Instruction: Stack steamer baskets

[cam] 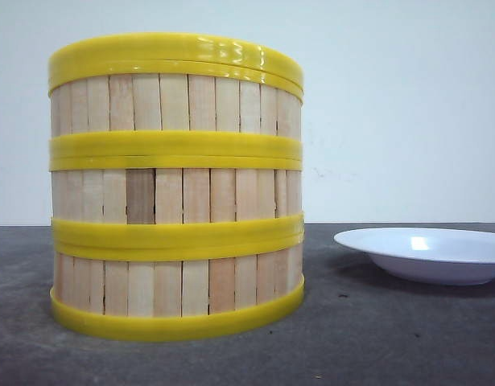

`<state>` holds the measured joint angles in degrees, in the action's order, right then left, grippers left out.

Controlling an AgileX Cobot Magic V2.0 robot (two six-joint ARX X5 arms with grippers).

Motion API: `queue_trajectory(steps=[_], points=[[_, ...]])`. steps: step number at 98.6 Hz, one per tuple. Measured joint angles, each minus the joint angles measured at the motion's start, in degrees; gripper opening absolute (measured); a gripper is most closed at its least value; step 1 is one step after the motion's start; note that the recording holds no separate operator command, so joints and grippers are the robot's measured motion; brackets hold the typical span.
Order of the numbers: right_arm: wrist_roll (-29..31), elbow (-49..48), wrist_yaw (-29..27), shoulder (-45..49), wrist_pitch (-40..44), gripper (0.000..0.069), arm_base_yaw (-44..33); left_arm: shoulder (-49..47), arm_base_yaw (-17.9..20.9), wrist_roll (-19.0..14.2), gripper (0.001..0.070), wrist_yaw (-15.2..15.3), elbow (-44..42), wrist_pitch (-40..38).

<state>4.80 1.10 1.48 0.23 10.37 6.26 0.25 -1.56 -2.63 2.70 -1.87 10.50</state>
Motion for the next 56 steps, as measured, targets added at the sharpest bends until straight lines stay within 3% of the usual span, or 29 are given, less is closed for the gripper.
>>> queue_trajectory(steps=[56], points=[[0.00, -0.13, -0.02, 0.02, -0.79, 0.0010, 0.00, 0.00, 0.00, -0.02, 0.0015, 0.00, 0.00, 0.00]])
